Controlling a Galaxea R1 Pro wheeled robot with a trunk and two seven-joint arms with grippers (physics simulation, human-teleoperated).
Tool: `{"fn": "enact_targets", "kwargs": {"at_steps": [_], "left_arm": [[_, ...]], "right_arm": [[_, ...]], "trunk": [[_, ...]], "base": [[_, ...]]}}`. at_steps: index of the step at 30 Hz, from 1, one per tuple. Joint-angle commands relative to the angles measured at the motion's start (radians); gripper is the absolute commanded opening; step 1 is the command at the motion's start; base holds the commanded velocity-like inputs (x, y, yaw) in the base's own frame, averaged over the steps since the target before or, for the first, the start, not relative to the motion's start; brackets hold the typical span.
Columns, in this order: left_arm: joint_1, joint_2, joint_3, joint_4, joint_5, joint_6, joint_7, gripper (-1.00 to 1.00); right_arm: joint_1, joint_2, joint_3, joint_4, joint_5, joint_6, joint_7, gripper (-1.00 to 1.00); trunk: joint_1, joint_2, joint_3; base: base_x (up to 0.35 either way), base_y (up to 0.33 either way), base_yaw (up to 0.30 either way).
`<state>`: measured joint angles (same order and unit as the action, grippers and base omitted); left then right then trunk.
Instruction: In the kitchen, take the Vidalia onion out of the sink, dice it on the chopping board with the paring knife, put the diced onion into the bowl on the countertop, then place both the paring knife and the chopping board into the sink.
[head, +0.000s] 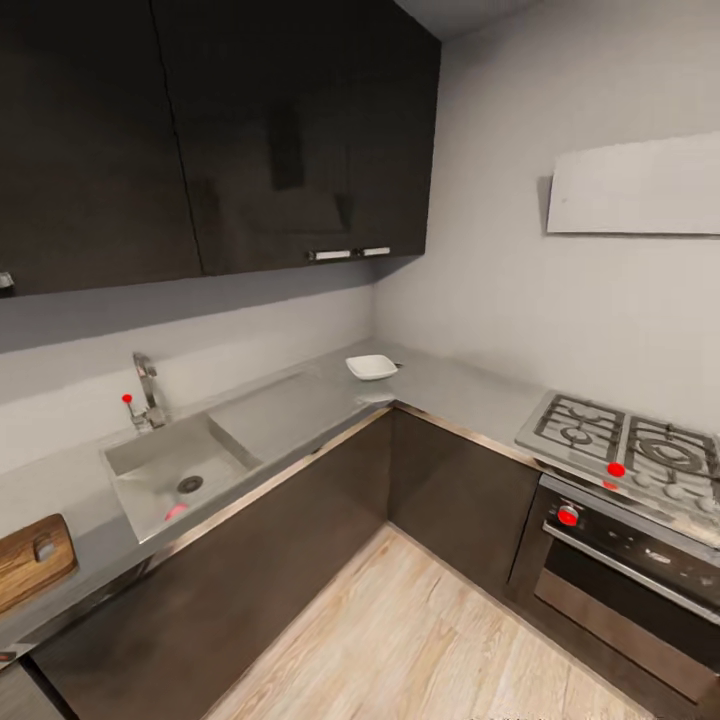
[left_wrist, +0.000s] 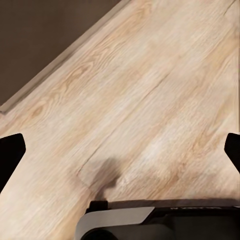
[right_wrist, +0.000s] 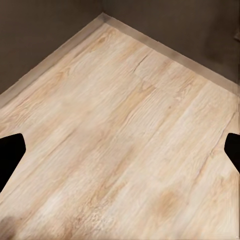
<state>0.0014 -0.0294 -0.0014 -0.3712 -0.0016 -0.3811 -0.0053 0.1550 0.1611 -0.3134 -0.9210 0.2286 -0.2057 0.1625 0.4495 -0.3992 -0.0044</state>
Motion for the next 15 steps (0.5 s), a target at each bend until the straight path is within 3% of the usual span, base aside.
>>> {"fn": "enact_targets", "kwargs": {"at_steps": [1, 7, 11, 15], "left_arm": [[0.0, 0.0, 0.001, 0.0, 0.001, -0.002, 0.001, 1.0], [-0.001, -0.017, 0.003, -0.005, 0.0, 0.012, 0.01, 1.0], [-0.003, -0.042, 0.003, -0.012, -0.006, 0.088, 0.011, 1.0], [-0.036, -0.063, 0.001, -0.17, -0.008, 0.383, 0.01, 1.0]], "right_arm": [[0.0, 0.002, -0.006, -0.001, 0.008, -0.003, 0.007, 1.0], [0.0, 0.001, -0.006, -0.001, 0.008, -0.003, 0.006, 1.0], [0.0, 0.002, -0.006, -0.001, 0.008, -0.003, 0.006, 1.0], [0.0, 0.002, -0.006, -0.001, 0.009, -0.003, 0.006, 1.0]], "trunk": [[0.0, -0.001, 0.0], [0.0, -0.001, 0.002], [0.0, -0.001, 0.002], [0.0, -0.001, 0.002]], "base": [[0.0, 0.0, -0.226], [0.0, 0.0, -0.083], [0.0, 0.0, -0.012], [0.0, 0.0, -0.002]]}}
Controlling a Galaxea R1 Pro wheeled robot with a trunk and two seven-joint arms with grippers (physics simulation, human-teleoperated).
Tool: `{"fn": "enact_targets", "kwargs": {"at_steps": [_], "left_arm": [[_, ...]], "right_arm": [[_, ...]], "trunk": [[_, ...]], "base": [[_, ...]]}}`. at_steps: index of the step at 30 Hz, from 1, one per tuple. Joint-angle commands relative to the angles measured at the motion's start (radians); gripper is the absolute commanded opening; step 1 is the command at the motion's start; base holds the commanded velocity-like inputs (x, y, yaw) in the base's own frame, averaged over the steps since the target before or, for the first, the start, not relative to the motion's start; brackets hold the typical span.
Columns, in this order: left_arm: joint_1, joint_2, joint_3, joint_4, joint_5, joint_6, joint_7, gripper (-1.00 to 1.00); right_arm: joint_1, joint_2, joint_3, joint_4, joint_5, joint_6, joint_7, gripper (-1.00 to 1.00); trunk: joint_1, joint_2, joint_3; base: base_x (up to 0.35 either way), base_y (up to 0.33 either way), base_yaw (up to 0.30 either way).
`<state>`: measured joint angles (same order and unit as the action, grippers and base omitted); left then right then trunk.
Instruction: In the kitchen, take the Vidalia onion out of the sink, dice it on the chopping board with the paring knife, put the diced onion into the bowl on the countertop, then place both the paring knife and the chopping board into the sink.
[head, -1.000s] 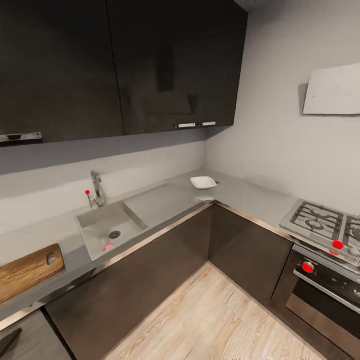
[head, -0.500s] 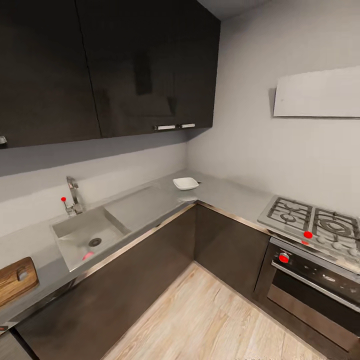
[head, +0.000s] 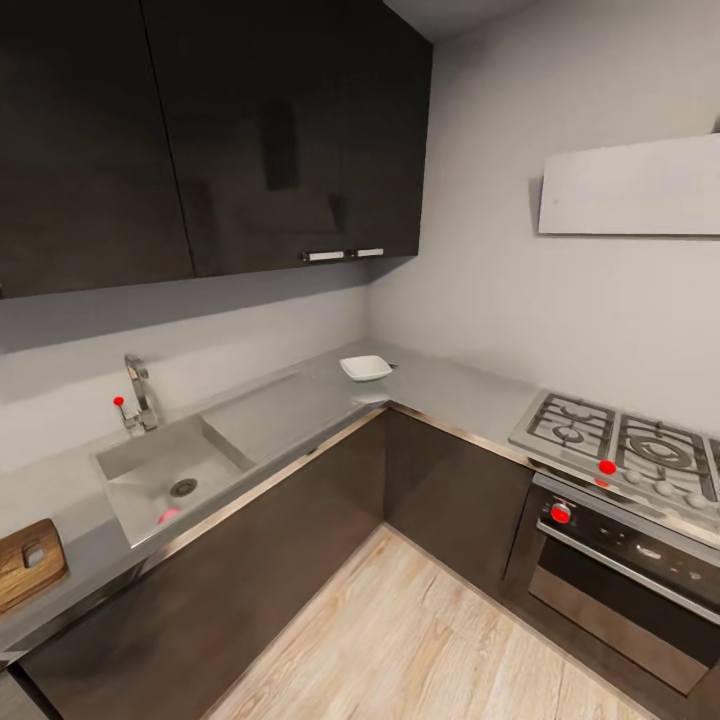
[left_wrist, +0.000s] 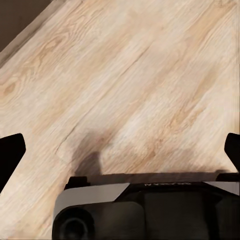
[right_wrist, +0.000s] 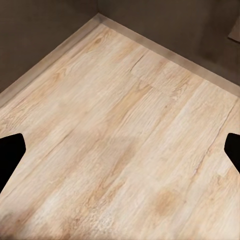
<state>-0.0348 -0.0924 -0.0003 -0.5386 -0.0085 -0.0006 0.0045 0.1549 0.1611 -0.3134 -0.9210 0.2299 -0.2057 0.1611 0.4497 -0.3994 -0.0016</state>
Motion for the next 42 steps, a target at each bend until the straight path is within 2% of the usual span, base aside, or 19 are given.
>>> {"fn": "enact_targets", "kwargs": {"at_steps": [1, 4, 5, 7, 10, 14, 19, 20, 22, 25, 27, 30, 31, 32, 36, 38, 39, 40, 42], "left_arm": [[-0.004, -0.004, -0.003, -0.059, -0.001, 0.066, 0.0, 1.0], [-0.01, -0.017, -0.048, -0.247, -0.001, 0.232, 0.001, 1.0], [-0.011, -0.018, -0.061, -0.279, -0.001, 0.259, 0.001, 1.0], [-0.022, -0.021, -0.11, -0.398, -0.001, 0.372, 0.002, 1.0], [-0.083, -0.025, -0.178, -0.535, -0.001, 0.55, 0.003, 1.0], [-0.186, -0.035, -0.218, -0.578, 0.001, 0.645, 0.004, 1.0], [-0.343, -0.054, -0.23, -0.584, 0.004, 0.805, 0.005, 1.0], [-0.393, -0.056, -0.23, -0.584, 0.007, 0.848, 0.004, 1.0], [-0.465, -0.059, -0.231, -0.581, 0.01, 0.886, 0.004, 1.0], [-0.539, -0.061, -0.231, -0.575, 0.012, 0.912, 0.005, 1.0], [-0.64, -0.064, -0.232, -0.562, 0.014, 0.961, 0.004, 1.0], [-0.723, -0.067, -0.232, -0.535, 0.015, 0.988, 0.003, 1.0], [-0.79, -0.069, -0.232, -0.497, 0.017, 0.997, 0.002, 1.0], [-0.885, -0.07, -0.233, -0.415, 0.029, 1.002, 0.001, 1.0], [-1.01, -0.071, -0.233, -0.281, 0.063, 1.002, 0.0, 1.0], [-1.144, -0.072, -0.233, -0.136, 0.122, 1.0, 0.001, 1.0], [-1.169, -0.072, -0.233, -0.108, 0.136, 0.998, 0.001, 1.0], [-1.262, -0.073, -0.233, -0.004, 0.185, 0.968, 0.003, 1.0], [-1.309, -0.075, -0.233, 0.055, 0.205, 0.93, 0.012, 1.0]], "right_arm": [[0.0, 0.002, -0.006, -0.001, 0.008, -0.003, 0.008, 1.0], [0.0, 0.002, -0.006, -0.001, 0.008, -0.003, 0.008, 1.0], [0.0, 0.002, -0.006, -0.001, 0.008, -0.003, 0.008, 1.0], [0.0, 0.002, -0.006, 0.0, 0.008, -0.003, 0.008, 1.0], [0.0, 0.002, -0.006, 0.0, 0.008, -0.003, 0.008, 1.0], [-0.001, 0.002, -0.006, 0.001, 0.008, -0.003, 0.008, 1.0], [0.0, 0.002, -0.005, 0.001, 0.008, -0.003, 0.008, 1.0], [0.0, 0.002, -0.005, 0.001, 0.008, -0.002, 0.008, 1.0], [0.0, 0.002, -0.005, 0.002, 0.008, -0.002, 0.008, 1.0], [-0.001, 0.002, -0.005, 0.002, 0.008, -0.002, 0.008, 1.0], [-0.001, 0.002, -0.005, 0.005, 0.008, -0.001, 0.008, 1.0], [0.0, 0.002, -0.005, 0.01, 0.008, -0.002, 0.008, 1.0], [0.0, 0.003, -0.004, 0.011, 0.008, -0.002, 0.008, 1.0], [0.0, 0.003, -0.004, 0.012, 0.008, -0.002, 0.008, 1.0], [0.0, 0.003, -0.004, 0.013, 0.008, -0.002, 0.008, 1.0], [0.0, 0.003, -0.004, 0.013, 0.008, -0.003, 0.008, 1.0], [0.0, 0.003, -0.004, 0.013, 0.008, -0.003, 0.008, 1.0], [0.0, 0.003, -0.004, 0.014, 0.008, -0.003, 0.008, 1.0], [0.0, 0.003, -0.004, 0.015, 0.008, -0.003, 0.008, 1.0]], "trunk": [[0.0, -0.001, 0.0], [0.0, -0.001, 0.0], [0.0, -0.001, 0.0], [0.0, -0.001, 0.0], [0.0, -0.001, 0.0], [0.0, -0.001, 0.0], [0.0, -0.001, 0.0], [0.0, -0.001, 0.0], [0.0, -0.001, 0.0], [0.0, -0.001, 0.0], [0.0, -0.001, 0.0], [0.0, -0.001, 0.0], [0.0, -0.001, 0.0], [0.0, -0.001, 0.0], [0.0, -0.001, 0.0], [0.0, -0.001, 0.0], [0.0, -0.001, 0.0], [0.0, -0.001, 0.0], [0.0, -0.001, 0.0]], "base": [[0.0, 0.0, 0.0], [0.0, 0.0, 0.0], [0.0, 0.0, 0.0], [0.0, 0.0, 0.0], [0.0, 0.0, 0.0], [0.0, 0.0, 0.0], [0.0, 0.0, 0.0], [0.0, 0.0, 0.0], [0.0, 0.0, 0.0], [0.0, 0.0, 0.0], [0.0, 0.0, 0.0], [0.0, 0.0, 0.0], [0.0, 0.0, 0.0], [0.0, 0.0, 0.0], [0.0, 0.0, 0.0], [0.0, 0.0, 0.0], [0.0, 0.0, 0.0], [0.0, 0.0, 0.0], [0.0, 0.0, 0.0]]}}
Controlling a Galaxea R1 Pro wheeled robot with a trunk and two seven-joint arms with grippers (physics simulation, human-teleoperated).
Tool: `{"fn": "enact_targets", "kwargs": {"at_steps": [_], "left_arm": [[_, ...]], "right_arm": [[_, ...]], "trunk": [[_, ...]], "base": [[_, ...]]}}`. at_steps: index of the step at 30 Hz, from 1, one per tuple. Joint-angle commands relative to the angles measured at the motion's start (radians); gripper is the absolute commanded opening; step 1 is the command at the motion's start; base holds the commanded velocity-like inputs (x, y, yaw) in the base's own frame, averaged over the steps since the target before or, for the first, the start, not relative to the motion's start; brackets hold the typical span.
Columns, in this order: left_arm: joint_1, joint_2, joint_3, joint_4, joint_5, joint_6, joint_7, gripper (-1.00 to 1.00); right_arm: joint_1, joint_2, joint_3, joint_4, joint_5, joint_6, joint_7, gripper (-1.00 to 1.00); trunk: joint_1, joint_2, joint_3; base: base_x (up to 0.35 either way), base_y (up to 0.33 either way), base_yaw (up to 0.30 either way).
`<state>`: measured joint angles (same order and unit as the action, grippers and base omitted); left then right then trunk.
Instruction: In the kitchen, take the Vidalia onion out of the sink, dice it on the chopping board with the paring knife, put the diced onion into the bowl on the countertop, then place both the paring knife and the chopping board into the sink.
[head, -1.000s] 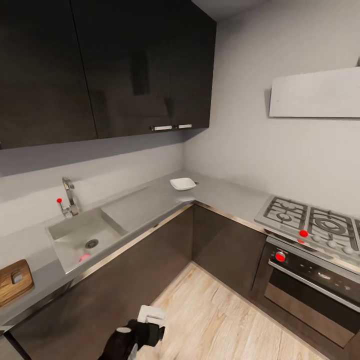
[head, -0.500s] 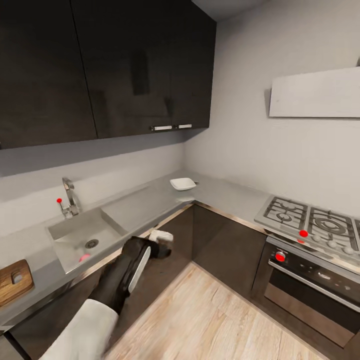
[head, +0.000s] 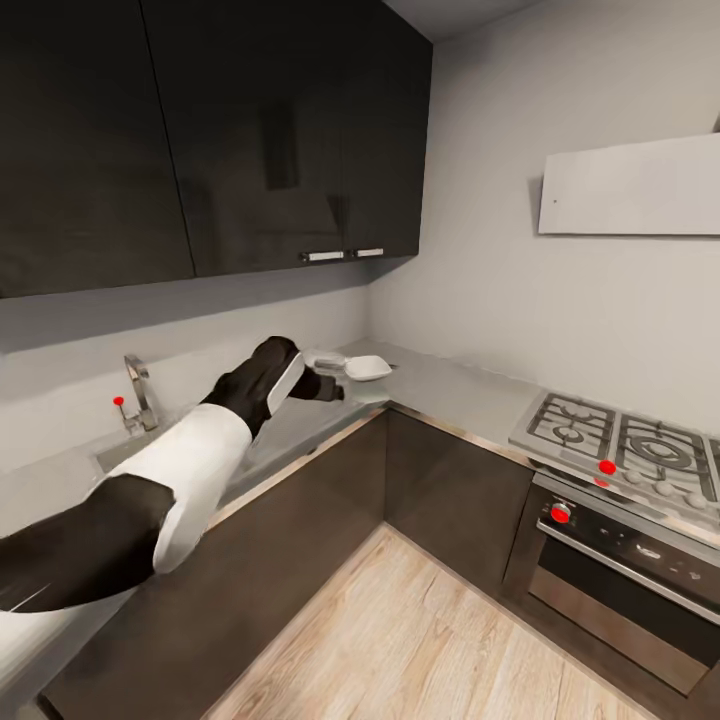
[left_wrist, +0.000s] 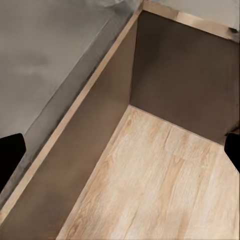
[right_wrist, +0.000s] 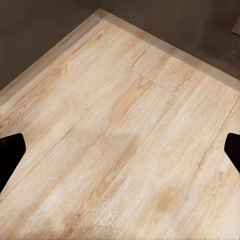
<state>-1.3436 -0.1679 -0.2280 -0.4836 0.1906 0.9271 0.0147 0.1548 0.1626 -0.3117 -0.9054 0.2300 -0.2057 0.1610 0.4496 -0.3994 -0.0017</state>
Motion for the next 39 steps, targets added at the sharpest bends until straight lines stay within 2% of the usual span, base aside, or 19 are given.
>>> {"fn": "enact_targets", "kwargs": {"at_steps": [1, 6, 10, 14, 19, 23, 31, 39], "left_arm": [[-0.027, 0.0, -0.005, 0.034, 0.016, -0.025, 0.017, 1.0], [-0.05, 0.003, -0.009, 0.081, 0.026, -0.064, 0.039, 1.0], [-0.051, 0.006, -0.011, 0.083, 0.026, -0.198, 0.046, 1.0], [-0.046, 0.007, -0.011, 0.084, 0.026, -0.236, 0.047, 1.0], [0.002, 0.008, -0.014, 0.082, 0.025, -0.279, 0.046, 1.0], [0.034, 0.008, -0.024, 0.084, 0.024, -0.35, 0.047, 1.0], [0.051, 0.01, -0.027, 0.083, 0.022, -0.369, 0.047, 1.0], [0.052, 0.011, -0.027, 0.082, 0.021, -0.37, 0.048, 1.0]], "right_arm": [[0.0, 0.002, -0.006, -0.001, 0.008, -0.003, 0.008, 1.0], [0.0, 0.002, -0.006, -0.001, 0.008, -0.003, 0.008, 1.0], [0.0, 0.001, -0.006, -0.001, 0.008, -0.003, 0.008, 1.0], [0.0, 0.0, -0.006, -0.001, 0.008, -0.003, 0.008, 1.0], [0.0, 0.0, -0.006, -0.001, 0.008, -0.003, 0.008, 1.0], [0.0, 0.0, -0.006, -0.001, 0.008, -0.003, 0.008, 1.0], [0.0, 0.0, -0.006, -0.001, 0.008, -0.003, 0.008, 1.0], [0.0, 0.0, -0.006, -0.001, 0.008, -0.003, 0.008, 1.0]], "trunk": [[0.0, -0.001, 0.0], [0.0, -0.001, 0.0], [0.0, -0.001, 0.0], [0.0, -0.001, 0.0], [0.0, -0.001, 0.0], [0.0, -0.001, 0.0], [0.0, -0.001, 0.0], [0.0, -0.001, 0.0]], "base": [[0.0, 0.0, 0.0], [0.0, 0.0, 0.0], [0.0, 0.0, 0.0], [0.0, 0.0, 0.0], [0.0, 0.0, 0.0], [0.0, 0.0, 0.0], [0.021, 0.003, 0.0], [0.235, 0.082, 0.0]]}}
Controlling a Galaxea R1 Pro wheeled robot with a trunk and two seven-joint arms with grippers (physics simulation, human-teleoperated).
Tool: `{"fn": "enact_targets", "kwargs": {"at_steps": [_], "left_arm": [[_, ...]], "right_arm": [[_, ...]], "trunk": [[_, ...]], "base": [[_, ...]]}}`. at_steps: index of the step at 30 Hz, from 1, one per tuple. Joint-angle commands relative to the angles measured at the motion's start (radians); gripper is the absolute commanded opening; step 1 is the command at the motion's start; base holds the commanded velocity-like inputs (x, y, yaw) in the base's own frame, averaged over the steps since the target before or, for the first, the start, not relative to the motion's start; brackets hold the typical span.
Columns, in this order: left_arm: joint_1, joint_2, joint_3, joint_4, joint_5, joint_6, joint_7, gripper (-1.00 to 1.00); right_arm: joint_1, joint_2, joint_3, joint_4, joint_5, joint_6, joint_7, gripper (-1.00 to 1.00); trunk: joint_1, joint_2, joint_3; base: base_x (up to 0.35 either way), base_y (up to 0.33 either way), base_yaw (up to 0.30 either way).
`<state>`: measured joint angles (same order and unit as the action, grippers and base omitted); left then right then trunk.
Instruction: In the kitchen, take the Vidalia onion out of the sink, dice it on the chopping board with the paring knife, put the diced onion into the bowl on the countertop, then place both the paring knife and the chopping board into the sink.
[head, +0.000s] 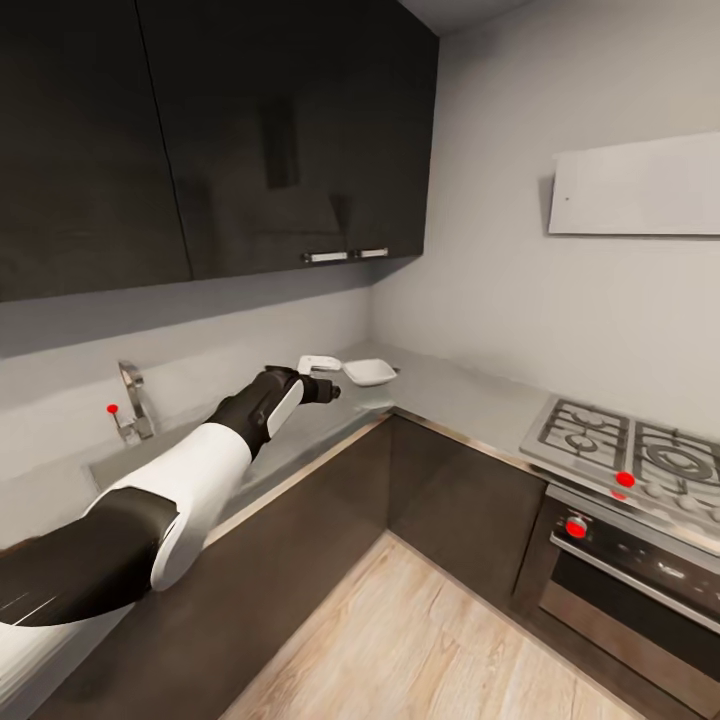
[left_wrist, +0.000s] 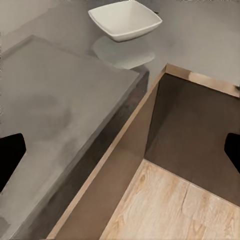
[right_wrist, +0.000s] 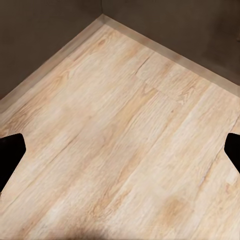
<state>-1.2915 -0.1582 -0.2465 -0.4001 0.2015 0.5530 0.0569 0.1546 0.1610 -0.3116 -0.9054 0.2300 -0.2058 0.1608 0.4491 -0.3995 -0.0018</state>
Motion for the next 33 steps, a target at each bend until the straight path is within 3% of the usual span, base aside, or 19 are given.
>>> {"fn": "enact_targets", "kwargs": {"at_steps": [1, 10, 27, 33], "left_arm": [[0.0, 0.001, -0.008, -0.001, 0.01, 0.004, 0.006, 1.0], [0.0, 0.002, -0.008, 0.0, 0.01, 0.004, 0.006, 1.0], [0.0, 0.004, -0.009, 0.004, 0.007, 0.004, 0.008, 1.0], [0.0, 0.018, -0.009, 0.006, 0.007, 0.005, 0.018, 1.0]], "right_arm": [[0.0, 0.002, -0.006, -0.001, 0.008, -0.003, 0.008, 1.0], [0.0, 0.002, -0.005, -0.001, 0.008, -0.002, 0.009, 1.0], [0.0, 0.002, -0.004, 0.023, 0.009, 0.001, 0.017, 1.0], [0.0, -0.001, -0.004, 0.116, 0.012, 0.005, 0.01, 1.0]], "trunk": [[0.001, -0.001, 0.0], [0.001, -0.001, 0.0], [0.001, -0.001, 0.0], [0.001, -0.001, 0.0]], "base": [[0.291, 0.104, 0.0], [0.296, 0.039, 0.0], [0.253, -0.2, 0.0], [0.088, -0.085, 0.0]]}}
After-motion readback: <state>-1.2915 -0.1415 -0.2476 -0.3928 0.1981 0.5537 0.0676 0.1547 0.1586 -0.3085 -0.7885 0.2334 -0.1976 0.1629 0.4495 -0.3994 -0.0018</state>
